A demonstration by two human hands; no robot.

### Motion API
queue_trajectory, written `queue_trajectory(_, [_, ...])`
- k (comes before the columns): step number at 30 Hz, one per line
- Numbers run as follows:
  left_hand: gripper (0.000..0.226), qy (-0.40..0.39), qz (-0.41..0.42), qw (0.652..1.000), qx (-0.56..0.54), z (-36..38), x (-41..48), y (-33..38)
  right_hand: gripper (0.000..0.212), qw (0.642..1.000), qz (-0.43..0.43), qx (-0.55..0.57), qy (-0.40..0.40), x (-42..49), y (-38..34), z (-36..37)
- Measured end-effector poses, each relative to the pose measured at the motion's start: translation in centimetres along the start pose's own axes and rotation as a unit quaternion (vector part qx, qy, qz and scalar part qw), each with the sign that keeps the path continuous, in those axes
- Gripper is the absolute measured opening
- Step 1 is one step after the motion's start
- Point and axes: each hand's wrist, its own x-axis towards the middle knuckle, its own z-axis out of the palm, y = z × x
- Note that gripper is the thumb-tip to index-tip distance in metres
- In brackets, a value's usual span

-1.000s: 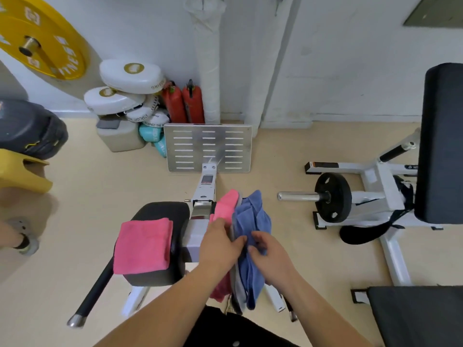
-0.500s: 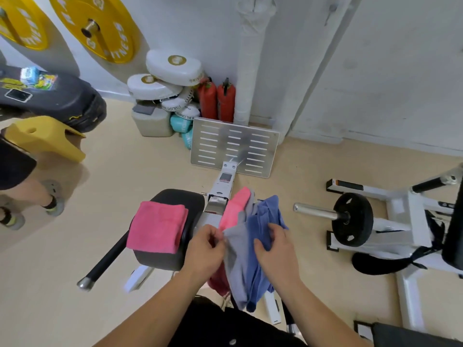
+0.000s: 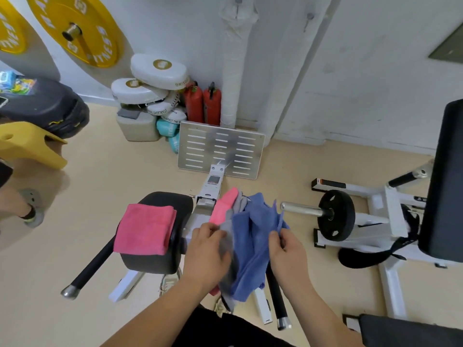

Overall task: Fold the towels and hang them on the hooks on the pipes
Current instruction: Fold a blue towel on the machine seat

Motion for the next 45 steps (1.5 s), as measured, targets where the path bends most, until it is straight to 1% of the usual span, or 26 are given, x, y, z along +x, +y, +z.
queue_trajectory(4, [0.04, -0.059, -0.023, 0.997, -0.044, -0.4, 0.4, 0.8, 0.035, 0.998, 0.001, 0.056, 0.023, -1.4, -1.7, -2.2])
queue_trajectory(7, [0.039, -0.085, -0.022, 0.994, -0.065, -0.5, 0.6, 1.0, 0.035, 0.994, -0.001, 0.11, 0.025, -2.0, -2.6, -3.7])
queue_trajectory(9, [0.036, -0.083, -0.018, 0.994, -0.069, -0.7, 0.6, 1.2, 0.038, 0.995, -0.011, 0.099, 0.003, -2.1, -2.7, -4.0])
queue_trajectory(11, [0.027, -0.049, -0.018, 0.995, -0.09, -0.8, 0.6, 1.7, 0.046, 0.997, -0.012, 0.075, -0.026, -2.4, -3.0, -3.8])
queue_trajectory(13, [0.014, -0.037, -0.028, 0.983, -0.175, -1.3, 0.5, 3.0, 0.049, 0.995, -0.015, 0.076, -0.056, -2.5, -2.9, -3.0])
queue_trajectory(14, [0.011, -0.053, -0.036, 0.97, -0.234, -1.7, 0.4, 3.9, 0.045, 0.994, -0.022, 0.074, -0.071, -2.6, -3.1, -2.7])
queue_trajectory(16, [0.015, -0.084, -0.034, 0.948, -0.306, -2.6, 0.1, 5.5, 0.041, 0.993, -0.042, 0.056, -0.091, -2.9, -3.7, -2.4])
queue_trajectory(19, [0.029, -0.118, -0.008, 0.933, -0.341, -3.5, -0.1, 6.7, 0.048, 0.994, -0.06, 0.02, -0.092, -2.9, -4.4, -2.6])
queue_trajectory(21, [0.033, -0.153, 0.004, 0.925, -0.349, -3.8, -0.1, 7.2, 0.051, 0.993, -0.071, -0.003, -0.096, -2.5, -4.5, -2.9])
queue_trajectory(23, [0.03, -0.156, 0.007, 0.924, -0.348, -3.9, -0.2, 7.8, 0.048, 0.992, -0.072, -0.021, -0.105, -2.2, -4.6, -3.1])
queue_trajectory(25, [0.026, -0.132, 0.003, 0.927, -0.352, -4.1, -0.3, 8.3, 0.041, 0.992, -0.068, -0.008, -0.105, -2.5, -5.0, -3.5])
queue_trajectory(26, [0.025, -0.13, 0.003, 0.926, -0.355, -4.2, -0.3, 8.5, 0.039, 0.993, -0.071, 0.002, -0.09, -2.6, -5.1, -3.8])
queue_trajectory(28, [0.029, -0.149, 0.013, 0.922, -0.357, -4.8, -0.3, 9.0, 0.04, 0.996, -0.077, 0.035, -0.035, -2.8, -5.5, -4.8])
queue_trajectory(30, [0.031, -0.16, 0.024, 0.921, -0.355, -5.4, 0.0, 9.7, 0.036, 0.995, -0.071, 0.067, 0.015, -3.2, -6.3, -6.1])
queue_trajectory(32, [0.028, -0.124, 0.011, 0.928, -0.351, -6.5, 0.5, 10.8, 0.032, 0.991, -0.077, 0.095, 0.059, -3.7, -7.5, -7.8])
queue_trajectory(33, [0.025, -0.097, -0.005, 0.925, -0.367, -7.1, 0.9, 11.4, 0.032, 0.986, -0.089, 0.109, 0.093, -4.0, -8.2, -8.7])
queue_trajectory(36, [0.021, -0.052, -0.047, 0.887, -0.456, -9.3, 2.3, 13.4, 0.03, 0.955, -0.126, 0.166, 0.21, -4.6, -10.5, -11.5])
queue_trajectory(37, [0.022, -0.041, -0.049, 0.883, -0.465, -10.0, 2.9, 13.9, 0.028, 0.947, -0.132, 0.173, 0.237, -4.8, -11.2, -12.4])
queue_trajectory(39, [0.025, -0.009, -0.048, 0.885, -0.463, -11.0, 4.2, 14.6, 0.025, 0.934, -0.142, 0.174, 0.279, -4.9, -12.2, -14.1])
queue_trajectory(41, [0.029, 0.042, -0.058, 0.898, -0.434, -12.2, 5.4, 15.0, 0.023, 0.915, -0.138, 0.196, 0.324, -4.7, -12.4, -16.0])
queue_trajectory(43, [0.028, 0.097, -0.071, 0.902, -0.414, -13.9, 6.1, 15.3, 0.024, 0.899, -0.11, 0.215, 0.365, -4.0, -11.6, -18.0])
queue_trajectory(44, [0.025, 0.117, -0.069, 0.902, -0.409, -14.9, 6.2, 15.6, 0.026, 0.897, -0.091, 0.215, 0.374, -3.6, -10.9, -18.8])
queue_trajectory(45, [0.024, 0.126, -0.057, 0.905, -0.401, -15.7, 6.3, 15.8, 0.028, 0.904, -0.068, 0.204, 0.371, -3.1, -10.1, -19.5])
